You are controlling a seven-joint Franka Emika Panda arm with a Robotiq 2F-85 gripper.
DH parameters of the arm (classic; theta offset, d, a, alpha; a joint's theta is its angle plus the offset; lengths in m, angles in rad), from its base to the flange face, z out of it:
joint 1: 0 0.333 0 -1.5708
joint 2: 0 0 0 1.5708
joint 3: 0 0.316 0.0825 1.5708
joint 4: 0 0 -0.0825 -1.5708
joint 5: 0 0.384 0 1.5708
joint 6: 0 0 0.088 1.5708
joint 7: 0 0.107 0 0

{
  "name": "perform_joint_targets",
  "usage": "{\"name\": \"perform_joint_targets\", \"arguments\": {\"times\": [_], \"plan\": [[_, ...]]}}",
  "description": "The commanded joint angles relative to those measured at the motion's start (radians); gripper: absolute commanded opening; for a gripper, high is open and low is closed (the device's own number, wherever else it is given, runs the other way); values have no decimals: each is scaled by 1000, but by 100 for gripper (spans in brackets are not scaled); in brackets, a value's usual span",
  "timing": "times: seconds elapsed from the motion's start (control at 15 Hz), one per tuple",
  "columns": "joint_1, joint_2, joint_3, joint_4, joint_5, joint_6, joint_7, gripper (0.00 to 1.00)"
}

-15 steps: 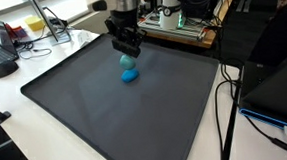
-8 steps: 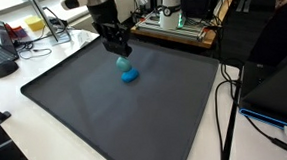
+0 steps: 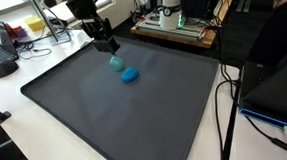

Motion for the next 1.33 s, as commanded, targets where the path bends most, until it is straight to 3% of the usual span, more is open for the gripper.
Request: {"name": "perform_joint_targets", "arguments": {"times": [0.0,0.47,0.6,0.73,0.8,1.13,1.2,1.27], "plan": [[-60,7,-4,12,119,-9,-175,22],[-160,63,4,30,325,-37,-481,22],[-173,89,-1,38,345,-57,-528,22],[-152,70,-14,6,312,-24,-491,22],[-156,79,-15,6,312,-23,-495,47],[-151,82,-15,6,312,-22,-494,47],[-159,91,-15,8,325,-19,-502,22],[-175,95,-12,8,348,-37,-526,22]]}}
